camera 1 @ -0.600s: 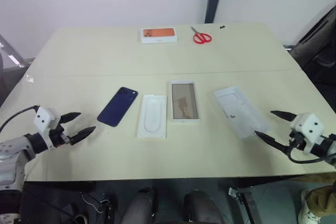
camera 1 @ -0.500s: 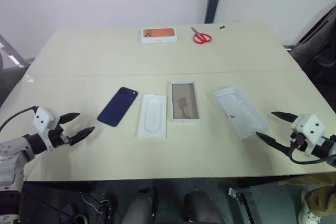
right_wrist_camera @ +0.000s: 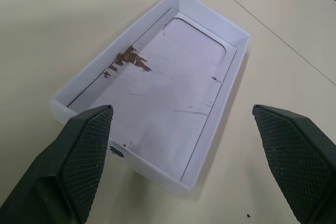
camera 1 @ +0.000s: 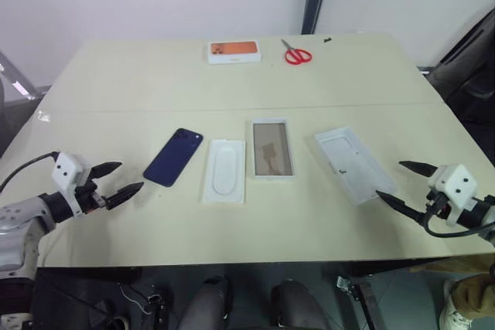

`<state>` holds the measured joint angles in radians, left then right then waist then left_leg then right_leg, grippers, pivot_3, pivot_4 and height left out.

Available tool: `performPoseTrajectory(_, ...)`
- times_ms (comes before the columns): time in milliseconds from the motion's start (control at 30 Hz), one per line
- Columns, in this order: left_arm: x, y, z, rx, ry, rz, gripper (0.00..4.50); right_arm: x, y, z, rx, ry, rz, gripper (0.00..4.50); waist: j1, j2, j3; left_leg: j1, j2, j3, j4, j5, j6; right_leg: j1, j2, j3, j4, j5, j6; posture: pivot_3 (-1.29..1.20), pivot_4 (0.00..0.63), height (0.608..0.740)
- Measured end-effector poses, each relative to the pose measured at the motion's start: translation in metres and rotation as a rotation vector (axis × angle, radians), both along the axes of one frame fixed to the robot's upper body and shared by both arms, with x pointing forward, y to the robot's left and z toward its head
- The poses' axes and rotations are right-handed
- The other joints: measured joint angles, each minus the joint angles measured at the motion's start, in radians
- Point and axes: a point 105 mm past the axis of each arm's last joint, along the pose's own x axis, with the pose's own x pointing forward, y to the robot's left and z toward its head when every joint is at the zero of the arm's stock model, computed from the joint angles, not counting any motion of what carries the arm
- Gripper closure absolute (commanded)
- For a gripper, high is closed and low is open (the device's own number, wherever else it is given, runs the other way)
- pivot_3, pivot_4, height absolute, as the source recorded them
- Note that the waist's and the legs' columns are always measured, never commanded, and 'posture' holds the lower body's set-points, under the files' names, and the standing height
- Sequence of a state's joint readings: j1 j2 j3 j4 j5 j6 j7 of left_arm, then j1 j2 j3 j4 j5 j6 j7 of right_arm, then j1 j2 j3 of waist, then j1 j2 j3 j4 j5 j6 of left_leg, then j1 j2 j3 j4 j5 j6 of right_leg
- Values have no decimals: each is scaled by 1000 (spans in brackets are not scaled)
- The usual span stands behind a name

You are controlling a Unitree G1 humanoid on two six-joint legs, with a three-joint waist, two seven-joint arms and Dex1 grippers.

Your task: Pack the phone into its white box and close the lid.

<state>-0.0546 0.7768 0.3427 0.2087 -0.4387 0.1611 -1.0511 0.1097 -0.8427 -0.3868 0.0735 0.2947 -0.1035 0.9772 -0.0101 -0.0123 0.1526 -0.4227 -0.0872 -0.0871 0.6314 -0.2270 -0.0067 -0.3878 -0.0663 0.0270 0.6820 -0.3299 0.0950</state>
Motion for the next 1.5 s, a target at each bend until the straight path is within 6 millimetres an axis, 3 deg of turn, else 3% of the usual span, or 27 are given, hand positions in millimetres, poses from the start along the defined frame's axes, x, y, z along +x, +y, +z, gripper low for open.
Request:
performPoseTrajectory(333, 10, -9, 2, 1, 9, 14, 0, 1, 7, -3, 1, 8, 18, 49, 0, 0, 0, 0, 0, 0, 0, 0, 0, 0, 0, 0, 0, 0, 0, 0, 150, 734)
performPoseTrajectory(600, 18, -28, 12, -57, 27, 5, 0, 11, 26, 7, -4, -26, 77, 49, 0, 0, 0, 0, 0, 0, 0, 0, 0, 0, 0, 0, 0, 0, 0, 0, 150, 734)
performPoseTrajectory(767, 25, -57, 8, -128, 161, 13, 0, 25, 69, 22, -20, -80, 228, 49, -2, 0, 0, 0, 0, 0, 0, 0, 0, 0, 0, 0, 0, 0, 0, 0, 150, 734)
performPoseTrajectory(1033, 28, -111, 10, -431, 427, -107, 0, 30, 140, 26, 16, -65, 489, 49, 0, 0, 0, -1, 0, 0, 2, 0, 0, -1, 1, -1, 1, 0, 0, 0, 150, 734)
performPoseTrajectory(1233, 18, -119, 1, -472, 572, -115, 0, 35, 140, 24, 11, -57, 486, 49, -2, 0, 0, -1, 0, 0, 2, 1, -2, -1, 1, 0, 1, 0, 0, 0, 150, 734)
performPoseTrajectory(1500, 19, -130, -5, -561, 676, -107, 0, 35, 142, 17, 0, -56, 479, 49, 0, 0, 0, -1, 0, 0, 2, 3, -5, -1, 1, 0, 1, 0, 0, 0, 150, 734)
